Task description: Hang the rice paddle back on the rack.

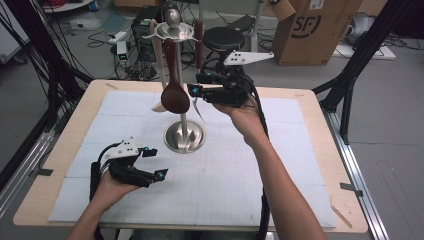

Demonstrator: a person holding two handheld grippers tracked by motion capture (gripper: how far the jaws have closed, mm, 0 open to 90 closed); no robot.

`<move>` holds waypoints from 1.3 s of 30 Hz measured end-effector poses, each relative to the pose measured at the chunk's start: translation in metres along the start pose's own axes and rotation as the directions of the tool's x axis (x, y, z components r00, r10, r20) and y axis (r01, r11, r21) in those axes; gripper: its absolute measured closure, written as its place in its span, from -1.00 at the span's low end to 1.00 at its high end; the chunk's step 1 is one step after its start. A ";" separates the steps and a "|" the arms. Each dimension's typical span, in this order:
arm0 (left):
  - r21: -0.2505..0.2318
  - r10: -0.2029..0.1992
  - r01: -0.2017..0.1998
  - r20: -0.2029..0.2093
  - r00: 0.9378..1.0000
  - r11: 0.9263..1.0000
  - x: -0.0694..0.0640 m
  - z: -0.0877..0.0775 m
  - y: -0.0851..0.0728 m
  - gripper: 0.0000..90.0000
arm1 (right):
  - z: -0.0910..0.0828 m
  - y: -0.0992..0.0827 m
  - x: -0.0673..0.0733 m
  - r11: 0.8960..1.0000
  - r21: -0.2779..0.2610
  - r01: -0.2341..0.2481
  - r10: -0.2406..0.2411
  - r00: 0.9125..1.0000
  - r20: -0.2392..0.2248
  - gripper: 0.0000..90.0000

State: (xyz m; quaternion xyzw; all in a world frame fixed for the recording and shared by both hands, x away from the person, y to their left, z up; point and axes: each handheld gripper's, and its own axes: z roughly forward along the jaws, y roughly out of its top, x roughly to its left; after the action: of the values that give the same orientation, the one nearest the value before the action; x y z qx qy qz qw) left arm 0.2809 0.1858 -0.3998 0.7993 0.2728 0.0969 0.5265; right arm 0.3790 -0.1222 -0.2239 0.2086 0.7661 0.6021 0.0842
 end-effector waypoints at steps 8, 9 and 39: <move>0.000 -0.001 0.001 -0.001 1.000 1.000 0.000 0.000 0.000 -0.59 | -0.006 -0.012 -0.007 1.000 0.011 -0.029 0.028 1.000 0.007 -0.08; 0.003 0.002 -0.002 0.000 1.000 1.000 0.000 0.000 0.000 -0.59 | -0.008 -0.014 -0.007 1.000 0.005 -0.027 0.027 1.000 0.012 -0.08; 0.005 -0.005 0.005 -0.001 1.000 1.000 0.000 0.001 0.000 -0.60 | -0.023 -0.066 -0.026 0.991 0.058 -0.118 0.115 0.992 0.057 -0.27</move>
State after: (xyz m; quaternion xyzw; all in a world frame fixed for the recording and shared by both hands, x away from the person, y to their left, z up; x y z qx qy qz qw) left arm 0.2815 0.1853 -0.4003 0.8000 0.2751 0.0953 0.5246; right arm 0.3792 -0.1658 -0.2846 0.2716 0.7682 0.5763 0.0631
